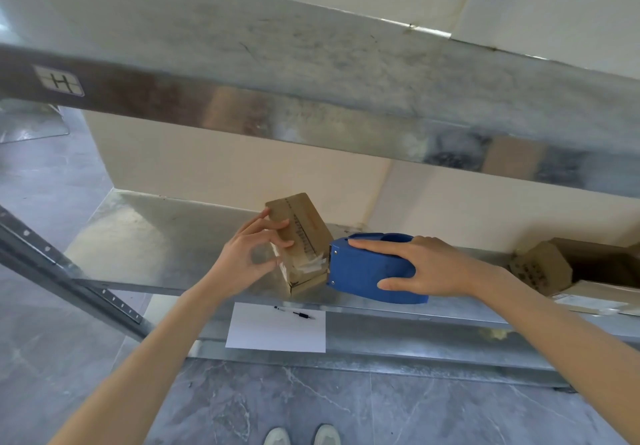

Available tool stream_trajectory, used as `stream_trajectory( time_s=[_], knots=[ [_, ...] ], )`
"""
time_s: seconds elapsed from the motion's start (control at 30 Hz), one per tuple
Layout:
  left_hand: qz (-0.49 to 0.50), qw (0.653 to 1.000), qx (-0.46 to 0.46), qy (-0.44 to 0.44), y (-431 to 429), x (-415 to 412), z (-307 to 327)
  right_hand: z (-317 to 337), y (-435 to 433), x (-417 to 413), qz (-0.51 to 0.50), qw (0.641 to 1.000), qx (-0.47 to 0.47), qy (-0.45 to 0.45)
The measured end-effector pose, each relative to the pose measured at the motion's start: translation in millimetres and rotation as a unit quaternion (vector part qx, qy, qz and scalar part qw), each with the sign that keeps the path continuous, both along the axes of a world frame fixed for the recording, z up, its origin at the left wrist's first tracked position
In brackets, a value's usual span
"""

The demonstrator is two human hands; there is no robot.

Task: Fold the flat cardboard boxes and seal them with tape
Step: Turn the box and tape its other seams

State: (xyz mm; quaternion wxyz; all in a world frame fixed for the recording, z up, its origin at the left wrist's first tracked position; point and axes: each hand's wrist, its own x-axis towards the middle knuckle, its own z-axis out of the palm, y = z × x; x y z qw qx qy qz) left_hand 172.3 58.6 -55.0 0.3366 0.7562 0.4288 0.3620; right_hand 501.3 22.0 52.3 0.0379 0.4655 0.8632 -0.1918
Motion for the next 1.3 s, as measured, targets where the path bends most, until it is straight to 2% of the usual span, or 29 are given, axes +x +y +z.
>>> stream_trajectory(
  time_s=[0.37,0.53,0.77,1.3],
  knots=[
    [0.005,0.999,-0.024,-0.043,6.3,1.4,-1.4,6.4,4.4,-4.0,0.010,0.999,-0.010,-0.036],
    [-0.014,1.000,-0.008,-0.011,5.8,-0.2,-7.7,8.4,4.2,-4.0,0.016,0.999,-0.011,-0.047],
    [0.036,0.999,0.013,0.021,3.2,9.4,-8.1,5.1,1.2,-1.8,0.004,0.999,-0.015,-0.032],
    [0.034,0.998,0.045,0.027,9.3,6.3,-3.5,5.4,-1.7,4.9,0.005,1.000,-0.001,-0.026]
  ],
)
